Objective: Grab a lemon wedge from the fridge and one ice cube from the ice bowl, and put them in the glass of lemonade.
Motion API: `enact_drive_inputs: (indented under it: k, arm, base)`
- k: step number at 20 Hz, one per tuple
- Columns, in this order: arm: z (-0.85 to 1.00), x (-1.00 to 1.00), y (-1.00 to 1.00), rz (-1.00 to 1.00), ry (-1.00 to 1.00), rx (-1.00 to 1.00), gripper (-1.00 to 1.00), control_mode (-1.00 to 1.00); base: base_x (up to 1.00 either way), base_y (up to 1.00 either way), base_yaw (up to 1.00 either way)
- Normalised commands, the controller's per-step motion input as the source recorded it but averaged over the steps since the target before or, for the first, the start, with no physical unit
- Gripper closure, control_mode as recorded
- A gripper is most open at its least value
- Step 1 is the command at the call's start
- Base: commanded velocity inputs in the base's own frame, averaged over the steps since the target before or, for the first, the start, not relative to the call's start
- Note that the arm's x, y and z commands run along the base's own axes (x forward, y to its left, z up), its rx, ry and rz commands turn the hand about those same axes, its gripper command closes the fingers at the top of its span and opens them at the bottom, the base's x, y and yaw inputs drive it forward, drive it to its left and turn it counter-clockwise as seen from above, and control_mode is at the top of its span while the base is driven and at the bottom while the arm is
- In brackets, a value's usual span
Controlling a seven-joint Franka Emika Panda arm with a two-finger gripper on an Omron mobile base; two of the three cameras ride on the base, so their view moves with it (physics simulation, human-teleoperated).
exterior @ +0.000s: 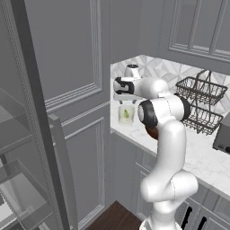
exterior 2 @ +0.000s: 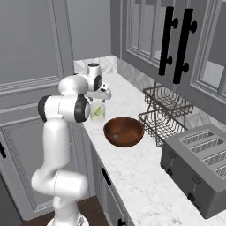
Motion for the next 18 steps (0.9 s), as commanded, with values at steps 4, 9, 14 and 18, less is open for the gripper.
enact_drive_inputs:
  k: [4,9,14,18]
  arm:
    - [0.15,-0.11,0.00,0.00,-0.02,0.02,-1.00,-1.00]
    - [0.14,-0.41,-0.06,-0.01,-0.09,0.07,-1.00,-1.00]
    - [0.21,-0.38,-0.22,-0.05,-0.17,0.11,-1.00,-1.00]
    - [0.06,-0.69,-0.26,-0.07,-0.12,0.12,-1.00,-1.00]
  base:
    - [0.00,0.00,0.00]
    - [0.00,0.00,0.00]
    - [0.00,0.00,0.00]
    - [0.00,0.00,0.00]
